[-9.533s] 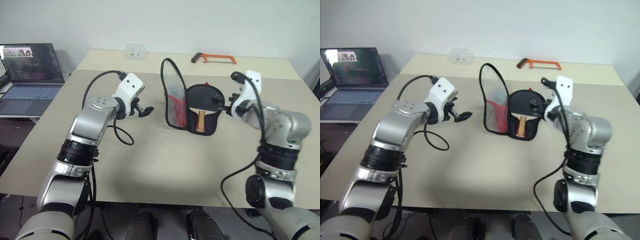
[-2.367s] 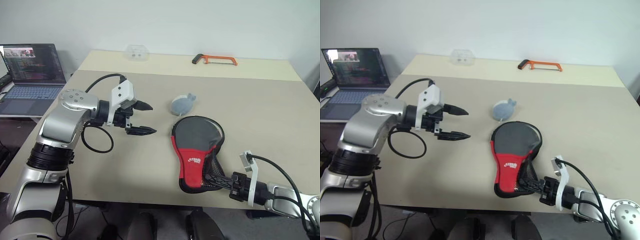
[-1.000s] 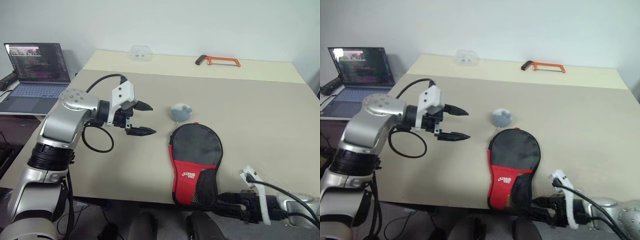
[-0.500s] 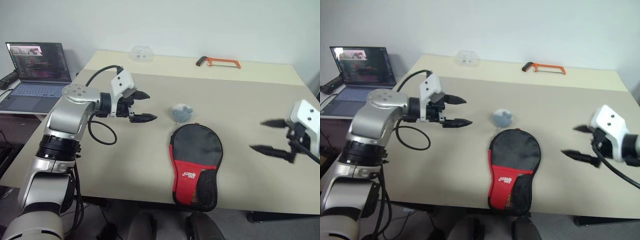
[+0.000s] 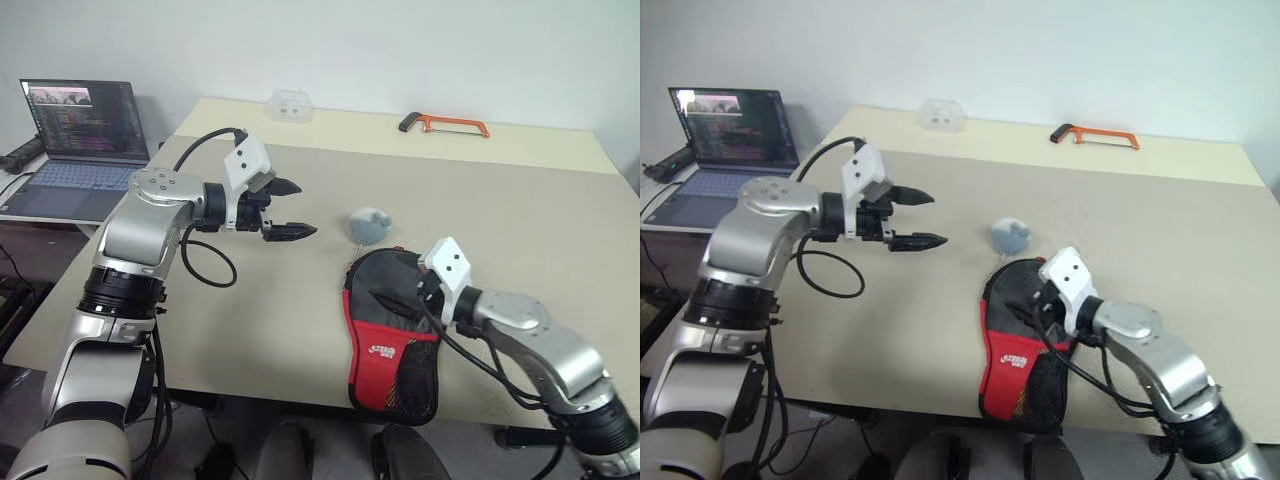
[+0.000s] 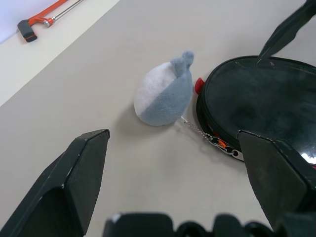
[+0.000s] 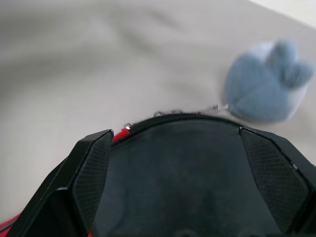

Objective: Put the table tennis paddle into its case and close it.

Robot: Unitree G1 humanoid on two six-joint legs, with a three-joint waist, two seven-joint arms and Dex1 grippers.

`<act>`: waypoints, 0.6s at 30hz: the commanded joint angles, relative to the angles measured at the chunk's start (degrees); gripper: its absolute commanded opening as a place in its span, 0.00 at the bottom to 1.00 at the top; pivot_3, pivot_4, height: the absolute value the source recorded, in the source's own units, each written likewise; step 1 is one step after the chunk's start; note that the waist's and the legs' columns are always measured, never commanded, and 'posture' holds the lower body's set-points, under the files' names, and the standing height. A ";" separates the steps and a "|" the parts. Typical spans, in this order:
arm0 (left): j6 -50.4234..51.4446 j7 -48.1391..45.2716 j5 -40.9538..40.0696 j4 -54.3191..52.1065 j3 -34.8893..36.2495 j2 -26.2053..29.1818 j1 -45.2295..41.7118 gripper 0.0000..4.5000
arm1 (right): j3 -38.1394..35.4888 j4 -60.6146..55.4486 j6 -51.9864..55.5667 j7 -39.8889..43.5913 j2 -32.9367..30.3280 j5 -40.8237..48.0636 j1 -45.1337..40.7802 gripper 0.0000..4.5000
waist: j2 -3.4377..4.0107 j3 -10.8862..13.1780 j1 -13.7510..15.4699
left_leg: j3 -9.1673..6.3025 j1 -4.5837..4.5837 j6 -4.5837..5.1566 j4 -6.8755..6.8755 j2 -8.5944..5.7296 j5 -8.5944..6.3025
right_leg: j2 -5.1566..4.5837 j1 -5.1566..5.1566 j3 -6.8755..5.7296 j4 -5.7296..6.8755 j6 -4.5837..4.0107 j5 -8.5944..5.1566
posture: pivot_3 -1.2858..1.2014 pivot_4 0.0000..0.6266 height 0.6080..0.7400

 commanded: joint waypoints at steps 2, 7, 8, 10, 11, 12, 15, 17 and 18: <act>-1.11 0.70 0.14 -0.92 0.90 -0.65 -0.32 1.00 | 3.73 4.10 -6.94 2.86 3.34 -4.43 -0.04 0.99 | 0.01 0.00 -0.15 | 0.01 0.02 0.00 -0.01 -0.01 0.00 | 0.02 0.00 0.01 0.02 0.00 0.00 | 0.52 0.24 1.00; -1.13 1.30 0.11 -1.12 1.23 -1.25 -0.31 1.00 | 4.74 14.23 -8.77 2.51 11.21 -6.61 -4.01 0.99 | 0.01 0.00 -0.44 | 0.04 0.07 0.00 0.00 -0.01 0.00 | 0.04 0.00 0.03 0.08 -0.01 0.01 | 0.52 0.24 1.00; -1.13 1.40 0.10 -1.16 1.26 -1.25 -0.24 1.00 | 5.19 15.59 -9.22 2.74 12.14 -7.50 -4.58 0.99 | 0.01 0.00 -0.40 | 0.03 0.07 0.00 -0.01 -0.01 0.00 | 0.04 -0.01 0.03 0.10 -0.01 0.01 | 0.52 0.24 1.00; -1.15 1.69 0.16 -1.23 1.25 -1.34 -0.08 1.00 | 5.65 18.51 -10.26 2.93 14.17 -8.98 -6.12 0.99 | 0.01 0.00 -0.37 | 0.01 0.07 -0.01 -0.02 0.00 0.00 | 0.05 -0.01 0.01 0.09 -0.01 0.01 | 0.52 0.24 1.00; -1.19 1.83 0.25 -1.34 1.16 -1.41 0.02 1.00 | 5.39 19.86 -10.49 2.76 15.24 -9.17 -6.98 0.99 | 0.01 0.00 -0.35 | 0.01 0.06 -0.01 -0.02 0.00 0.00 | 0.04 -0.01 0.01 0.09 -0.01 0.01 | 0.52 0.24 1.00; -1.20 1.93 0.32 -1.52 1.06 -1.44 0.15 1.00 | 5.06 20.82 -10.62 2.72 16.06 -9.33 -7.57 0.99 | 0.01 0.00 -0.35 | 0.01 0.06 -0.01 -0.01 0.00 0.00 | 0.04 -0.01 0.02 0.09 -0.01 0.01 | 0.52 0.24 1.00; -1.23 2.16 0.42 -1.68 0.98 -1.52 0.22 1.00 | 4.58 22.29 -11.11 3.33 17.02 -10.19 -8.25 0.99 | 0.01 0.00 -0.33 | 0.01 0.06 -0.01 -0.01 0.02 0.00 | 0.02 -0.01 0.02 0.10 -0.01 0.01 | 0.52 0.24 1.00; -1.34 2.32 0.52 -1.51 0.93 -1.65 0.11 1.00 | 4.40 22.45 -11.07 3.90 17.07 -10.26 -8.14 0.99 | 0.01 0.00 -0.32 | 0.01 0.06 -0.01 -0.01 0.02 0.00 | 0.01 -0.01 0.01 0.10 -0.01 0.01 | 0.52 0.24 1.00; -1.38 2.41 0.54 -1.52 0.87 -1.73 0.11 1.00 | 4.30 22.38 -11.10 4.14 16.95 -10.36 -7.90 0.99 | 0.01 0.00 -0.31 | 0.01 0.06 -0.01 -0.01 0.01 0.00 | 0.01 -0.01 0.01 0.10 -0.02 0.01 | 0.52 0.24 1.00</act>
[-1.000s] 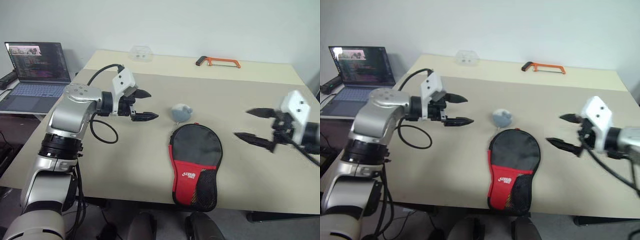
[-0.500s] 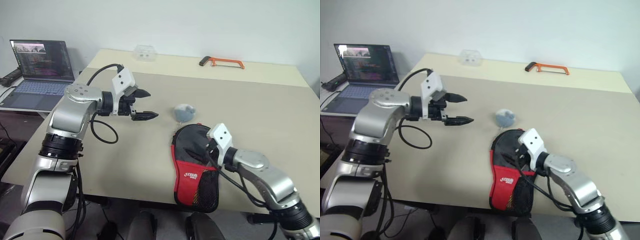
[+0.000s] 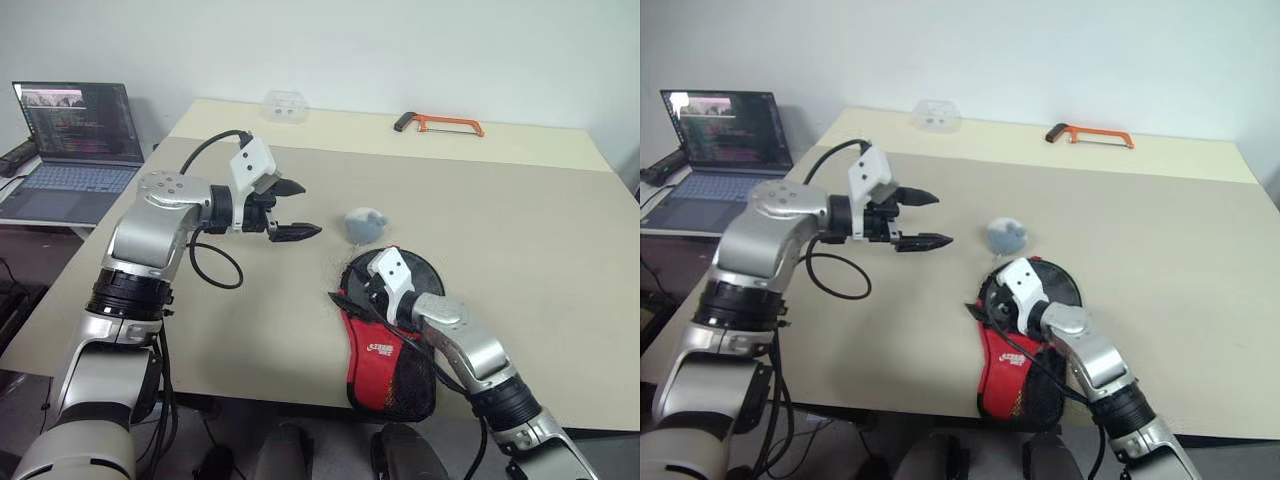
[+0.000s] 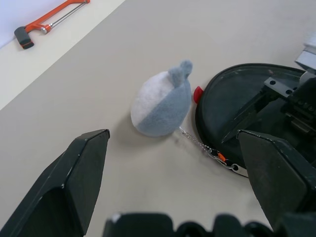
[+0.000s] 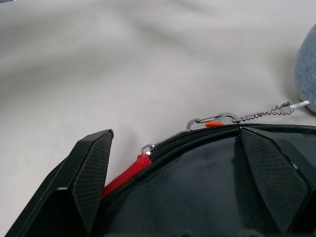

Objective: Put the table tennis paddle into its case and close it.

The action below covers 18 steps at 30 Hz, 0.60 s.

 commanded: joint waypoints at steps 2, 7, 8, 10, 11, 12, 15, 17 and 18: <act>-1.25 0.62 0.32 -1.57 0.81 -0.24 -0.61 1.00 | -1.63 -1.37 -0.62 1.61 -0.28 0.01 0.36 0.99 | 0.00 0.00 0.01 | 0.00 0.00 0.00 0.00 0.00 0.00 | 0.00 0.00 0.00 0.01 0.00 0.00 | 0.52 0.24 1.00; -1.41 0.53 0.35 -1.28 0.86 -0.29 -0.56 1.00 | -5.66 -8.56 2.91 3.40 -2.96 3.07 0.51 0.99 | 0.01 0.01 0.04 | 0.00 0.00 0.00 0.00 0.00 0.00 | -0.01 0.00 0.00 0.01 0.00 0.00 | 0.52 0.24 1.00; -1.43 0.43 0.34 -1.23 0.84 -0.25 -0.55 1.00 | -6.54 -10.35 4.10 3.71 -3.56 3.98 0.43 0.99 | 0.01 0.01 0.05 | 0.00 0.00 0.00 0.00 0.00 0.00 | -0.02 0.00 0.00 0.01 0.00 0.00 | 0.52 0.24 1.00; -1.47 0.19 0.29 -1.15 0.78 -0.20 -0.56 1.00 | -8.67 -14.32 7.24 4.17 -4.73 6.39 0.22 0.99 | 0.01 0.01 0.06 | -0.01 0.00 0.00 0.00 0.01 0.00 | -0.02 0.00 0.00 0.01 0.00 0.00 | 0.52 0.24 1.00; -1.56 0.08 0.29 -1.06 0.74 -0.21 -0.57 1.00 | -9.46 -15.81 8.47 4.31 -5.22 7.25 0.16 0.99 | 0.01 0.01 0.06 | -0.02 0.00 0.00 -0.01 0.01 0.00 | -0.01 0.00 -0.01 0.02 0.00 0.00 | 0.52 0.24 1.00; -1.67 0.01 0.33 -0.93 0.66 -0.29 -0.60 1.00 | -10.04 -16.86 9.42 4.41 -5.69 7.85 0.20 0.99 | 0.01 0.00 0.06 | -0.03 0.00 0.00 -0.02 0.01 0.00 | -0.01 0.00 -0.01 0.02 0.00 0.00 | 0.52 0.24 1.00; -1.94 -0.07 0.48 -0.62 0.37 -0.60 -0.72 1.00 | -10.43 -17.23 10.39 4.57 -6.85 7.75 0.81 0.99 | 0.01 0.00 0.00 | -0.02 0.00 0.00 -0.02 0.00 0.00 | 0.00 0.00 -0.01 0.01 0.00 0.00 | 0.52 0.24 1.00; -2.11 -0.11 0.62 -0.53 0.09 -0.82 -0.78 1.00 | -10.12 -15.75 9.88 4.58 -7.70 6.68 1.66 0.99 | 0.01 0.01 0.06 | -0.02 0.00 0.00 -0.02 -0.01 0.00 | 0.00 0.00 -0.01 0.01 0.00 0.00 | 0.52 0.24 1.00; -2.18 -0.12 0.70 -0.50 -0.01 -0.90 -0.80 1.00 | -9.75 -14.98 9.38 4.57 -8.09 6.06 1.99 0.99 | 0.01 0.00 0.07 | -0.01 0.00 0.00 -0.02 -0.02 0.00 | 0.00 0.00 -0.01 0.00 0.00 0.00 | 0.52 0.24 1.00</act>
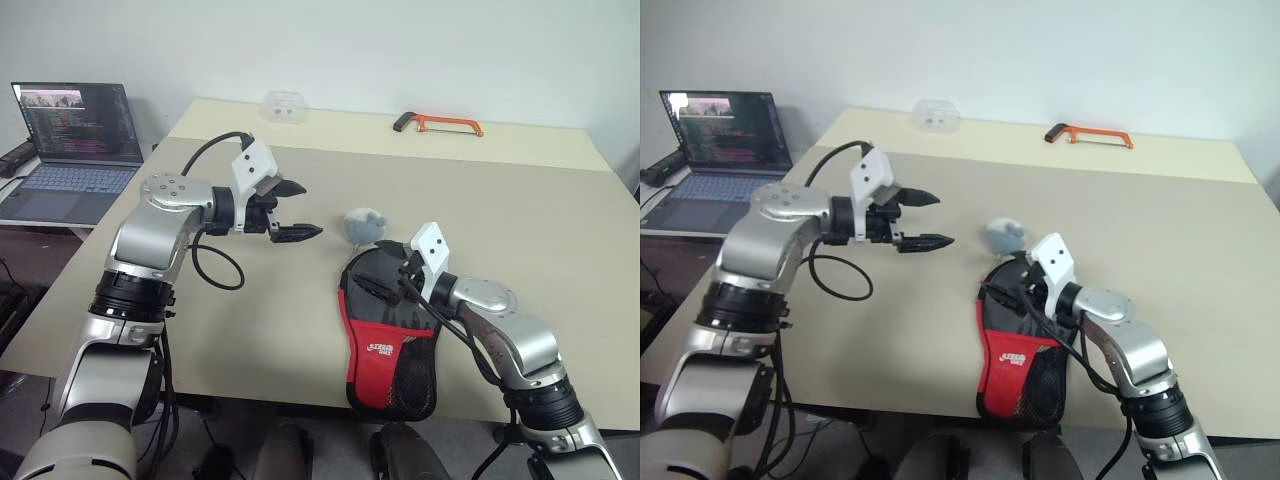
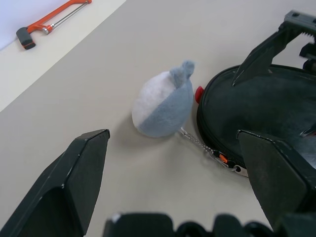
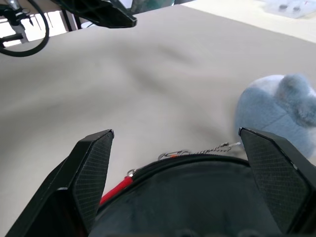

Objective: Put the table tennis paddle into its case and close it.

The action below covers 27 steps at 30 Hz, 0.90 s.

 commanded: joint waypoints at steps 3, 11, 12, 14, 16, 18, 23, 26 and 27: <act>-1.27 -0.01 0.64 -0.43 -0.06 -0.77 -0.89 1.00 | -0.09 3.84 -1.75 0.16 -0.25 -1.56 1.76 0.99 | 0.00 0.00 0.00 | 0.02 0.00 0.00 0.00 -0.01 0.00 | -0.01 0.00 0.01 -0.01 0.00 0.00 | 0.52 0.24 1.00; -0.88 0.34 1.79 0.38 -0.80 -2.31 -2.26 1.00 | 5.29 11.13 -3.96 3.06 0.65 -4.83 4.50 0.99 | -0.01 -0.03 -0.14 | 0.04 0.03 0.00 0.00 -0.02 0.00 | 0.02 0.02 0.03 0.00 0.00 0.00 | 0.52 0.24 1.00; -0.82 0.40 1.79 0.52 -0.76 -2.58 -2.65 1.00 | 5.41 11.30 -4.12 3.25 0.81 -4.89 4.71 0.99 | -0.02 -0.03 -0.10 | 0.02 0.04 0.00 0.00 -0.02 0.00 | 0.02 0.03 0.01 0.00 0.00 0.00 | 0.52 0.24 1.00; -1.18 0.90 2.13 1.46 -0.93 -3.49 -3.58 1.00 | 4.76 12.09 -4.47 2.86 1.57 -4.66 4.87 0.99 | -0.03 -0.04 -0.04 | 0.00 0.04 0.00 0.02 -0.02 0.00 | 0.02 0.04 -0.01 0.01 0.00 0.00 | 0.52 0.24 1.00; -1.63 2.10 2.86 3.49 -1.40 -5.33 -5.01 1.00 | 4.24 13.21 -4.86 2.64 1.93 -4.79 4.71 0.99 | -0.04 -0.07 -0.01 | -0.01 0.07 0.00 0.03 -0.02 0.00 | 0.02 0.08 -0.01 0.01 0.00 0.00 | 0.52 0.24 1.00; -1.80 3.70 3.71 6.55 -1.80 -8.06 -7.28 1.00 | 4.17 13.87 -5.18 2.73 2.04 -5.13 4.54 0.99 | -0.09 -0.11 0.02 | -0.02 0.12 0.00 0.05 -0.04 0.00 | 0.02 0.14 -0.02 0.03 0.00 0.00 | 0.52 0.24 1.00; -8.66 3.87 8.65 17.93 -5.00 -11.96 -13.10 1.00 | 4.66 13.95 -5.31 2.89 2.49 -5.40 4.28 0.99 | -0.10 -0.15 -0.03 | 0.02 0.17 0.00 0.07 -0.14 0.00 | 0.05 0.14 0.00 0.13 0.01 0.01 | 0.52 0.24 1.00; -15.61 6.02 14.03 26.28 -8.23 -13.92 -17.26 1.00 | 4.94 14.05 -5.48 2.75 2.85 -5.73 4.36 0.99 | -0.10 -0.15 -0.06 | 0.05 0.19 0.00 0.05 -0.16 0.00 | 0.10 0.12 0.03 0.13 0.00 0.01 | 0.52 0.24 1.00; -17.34 5.99 15.03 28.30 -8.88 -14.48 -18.23 1.00 | 5.01 14.04 -5.53 2.69 2.90 -5.83 4.43 0.99 | -0.11 -0.15 -0.04 | 0.05 0.19 0.00 0.04 -0.16 0.00 | 0.10 0.12 0.03 0.13 0.00 0.01 | 0.52 0.24 1.00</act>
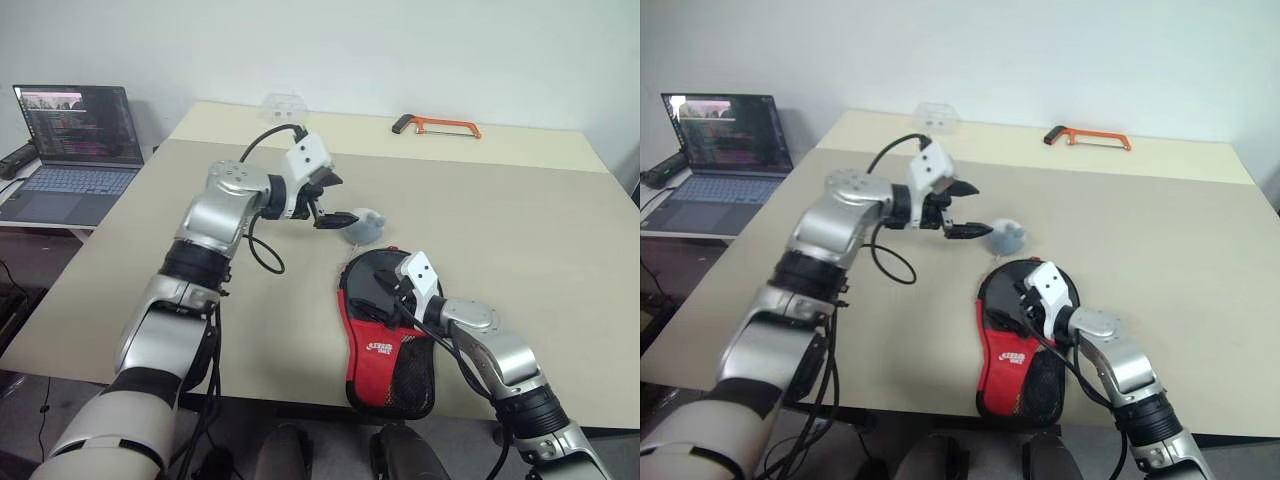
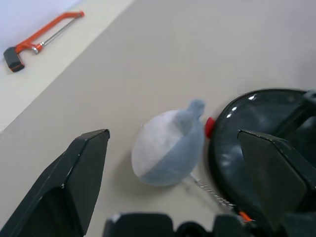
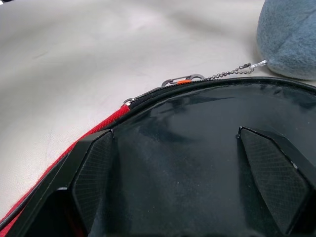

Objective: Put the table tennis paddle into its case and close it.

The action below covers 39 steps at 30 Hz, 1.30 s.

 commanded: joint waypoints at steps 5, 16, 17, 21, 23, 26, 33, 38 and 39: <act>-12.02 0.36 6.24 16.95 -2.48 -5.30 -7.94 1.00 | 1.42 2.18 1.00 -0.43 0.64 -1.68 2.21 0.99 | -0.02 -0.01 0.02 | 0.05 0.00 0.00 0.00 -0.03 0.00 | 0.00 0.00 0.03 -0.01 0.00 0.00 | 0.52 0.24 1.00; -22.13 12.91 17.55 34.20 -7.17 -11.80 -11.21 1.00 | 0.12 1.21 2.08 -2.30 1.34 -2.58 2.80 0.99 | -0.04 -0.02 -0.04 | 0.05 0.00 0.00 0.00 -0.05 0.00 | 0.01 -0.01 0.04 0.00 0.01 0.00 | 0.52 0.24 1.00; -22.32 13.63 17.93 35.00 -7.03 -12.46 -11.31 1.00 | 0.13 0.97 2.10 -2.34 1.24 -2.57 2.99 0.99 | -0.04 -0.02 -0.02 | 0.04 0.00 0.00 -0.01 -0.05 0.00 | 0.01 -0.02 0.03 0.00 0.01 0.00 | 0.52 0.24 1.00; -22.63 17.47 19.57 37.46 -6.40 -14.74 -11.44 1.00 | 0.18 0.38 1.91 -2.71 1.12 -2.67 3.72 0.99 | -0.05 -0.03 0.07 | 0.04 -0.01 0.00 -0.02 -0.05 0.00 | 0.00 -0.02 0.02 -0.02 0.01 0.00 | 0.52 0.24 1.00; -22.61 19.02 19.81 38.24 -5.85 -15.69 -11.34 1.00 | -0.01 0.52 2.05 -3.18 1.51 -2.49 4.08 0.99 | -0.05 -0.03 0.08 | 0.04 -0.01 0.00 -0.02 -0.06 0.00 | -0.01 -0.01 0.02 -0.02 0.01 0.00 | 0.52 0.24 1.00; -22.17 20.24 20.02 39.20 -5.28 -17.25 -11.01 1.00 | 0.25 0.88 1.69 -3.52 1.77 -2.84 4.45 0.99 | -0.05 -0.03 0.07 | 0.05 -0.01 0.00 -0.03 -0.07 -0.01 | -0.01 -0.01 0.02 -0.03 0.01 0.00 | 0.52 0.24 1.00; -19.56 28.47 21.85 40.87 -4.88 -19.04 -11.06 0.79 | -1.33 -0.58 2.80 -5.54 2.40 -2.17 6.33 1.00 | -0.06 -0.04 0.08 | 0.03 -0.01 0.00 -0.04 -0.07 -0.01 | -0.01 -0.01 0.01 -0.03 0.01 0.00 | 0.52 0.24 1.00; -18.38 31.77 22.98 41.64 -5.23 -19.42 -12.07 0.40 | -1.08 -2.26 3.94 -5.68 1.93 -2.03 8.23 1.00 | -0.09 -0.06 0.09 | 0.02 -0.01 -0.01 -0.02 -0.08 -0.01 | -0.01 0.01 0.00 -0.03 0.01 0.00 | 0.52 0.24 1.00; -18.28 32.47 23.62 41.86 -5.69 -19.42 -12.51 0.32 | -0.95 -2.26 4.17 -5.74 1.94 -2.14 8.27 1.00 | -0.09 -0.06 0.08 | 0.03 0.00 -0.01 -0.01 -0.08 -0.01 | -0.01 0.02 0.00 -0.02 0.01 0.00 | 0.52 0.24 1.00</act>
